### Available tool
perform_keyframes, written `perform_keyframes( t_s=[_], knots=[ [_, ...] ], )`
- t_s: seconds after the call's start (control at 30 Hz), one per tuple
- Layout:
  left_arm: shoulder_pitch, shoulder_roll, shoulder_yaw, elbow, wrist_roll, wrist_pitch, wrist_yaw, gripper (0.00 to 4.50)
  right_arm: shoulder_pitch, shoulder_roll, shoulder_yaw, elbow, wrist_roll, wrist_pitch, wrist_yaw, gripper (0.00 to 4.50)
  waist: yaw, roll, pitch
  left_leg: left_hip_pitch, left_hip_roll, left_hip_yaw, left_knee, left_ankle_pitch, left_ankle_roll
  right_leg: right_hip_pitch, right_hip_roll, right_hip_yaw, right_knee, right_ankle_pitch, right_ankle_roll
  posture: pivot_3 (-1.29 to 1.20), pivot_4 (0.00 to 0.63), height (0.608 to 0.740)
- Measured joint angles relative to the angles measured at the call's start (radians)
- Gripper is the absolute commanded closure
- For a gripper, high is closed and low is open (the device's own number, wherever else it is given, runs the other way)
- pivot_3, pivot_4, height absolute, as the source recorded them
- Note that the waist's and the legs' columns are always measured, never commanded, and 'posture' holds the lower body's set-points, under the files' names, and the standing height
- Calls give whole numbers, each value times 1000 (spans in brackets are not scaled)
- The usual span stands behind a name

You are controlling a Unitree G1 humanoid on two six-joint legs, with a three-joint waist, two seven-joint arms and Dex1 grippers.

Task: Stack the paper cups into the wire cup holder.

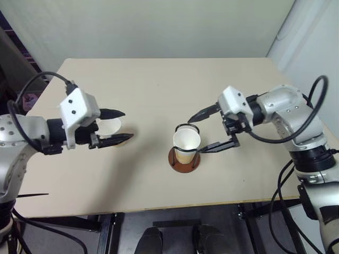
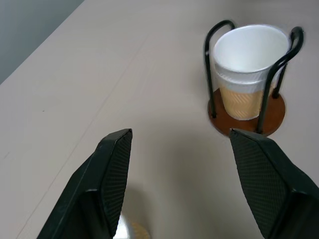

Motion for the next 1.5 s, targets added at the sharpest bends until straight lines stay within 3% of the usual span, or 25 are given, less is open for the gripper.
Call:
perform_keyframes(
  t_s=[0.13, 0.23, 0.47, 0.63, 0.73, 0.8, 1.0, 1.1, 1.23, 1.33, 1.5],
  knots=[
    [34, 89, 3, 117, 123, -71, -1, 1164, -57, -11, -71, 84, 16, 10, -48, 25, 0, 0, 0, 2, 0, 0, 0, 0, -1, 1, 0, 1, 0, -4, -7, 0, 150, 740],
    [33, 134, -68, 215, 246, -151, 8, 1164, -75, 75, -84, 148, -13, 5, -160, 25, -4, 0, 0, 3, 1, 0, -1, -1, 0, -1, 1, 2, 1, -2, -9, 0, 150, 740],
    [-48, 22, -278, 310, 355, -217, -1, 1164, -69, 110, -75, 117, -18, 3, -206, 25, 7, -1, -1, -3, 0, -3, 0, -1, -1, -5, 0, 0, 2, -2, -9, 0, 150, 740],
    [-136, -6, -374, 374, 445, -242, 1, 1164, -61, 98, -75, 88, -18, 8, -217, 25, 5, -1, -1, -3, 0, -3, 0, -1, -2, -5, 0, 0, 1, 3, -1, 0, 150, 740],
    [-154, -29, -394, 409, 477, -256, 1, 1697, -41, 86, -77, 67, -18, 16, -227, 0, 5, -1, -1, -3, 0, -3, 0, -1, -2, -5, 0, 0, 0, 4, 0, 0, 150, 740],
    [-154, -33, -397, 419, 483, -268, -8, 2398, -36, 84, -76, 60, -18, 20, -233, 0, 4, -1, -1, -3, 1, -3, 0, -1, -2, -6, 1, 0, 0, 4, 0, 0, 150, 740],
    [-155, -32, -396, 421, 484, -287, -47, 4476, -36, 75, -77, 50, -17, 27, -242, 0, 4, -1, -1, -3, 1, -3, 0, -1, -2, -5, 1, 0, 0, 4, 0, 0, 150, 740],
    [-156, -31, -382, 415, 462, -288, -77, 4476, -36, 67, -78, 43, 2, 41, -230, 0, 4, -1, -1, -4, 0, -3, 0, -1, -2, -6, 1, 0, 0, 4, 0, 0, 150, 740],
    [-210, -33, -315, 324, 332, -265, -160, 4476, -4, -17, -126, -28, 105, 72, -121, 0, 15, -2, -1, -7, -1, -2, 1, 0, -3, -5, 2, -1, -2, 4, 0, 0, 150, 740],
    [-340, -77, -284, 237, 173, -205, -234, 4476, 85, -152, -171, -39, 120, 52, -38, 0, 33, -4, -2, -11, -2, -3, 5, 0, -3, -5, 1, 0, -3, 4, 1, 0, 150, 740],
    [-520, -174, -309, 184, 28, -166, -339, 4476, 182, -301, -256, 42, 106, 8, 3, 0, 31, -3, -2, -10, -3, 1, 11, -1, -1, -2, 0, 3, -4, 8, 8, 0, 150, 740]
  ],
)
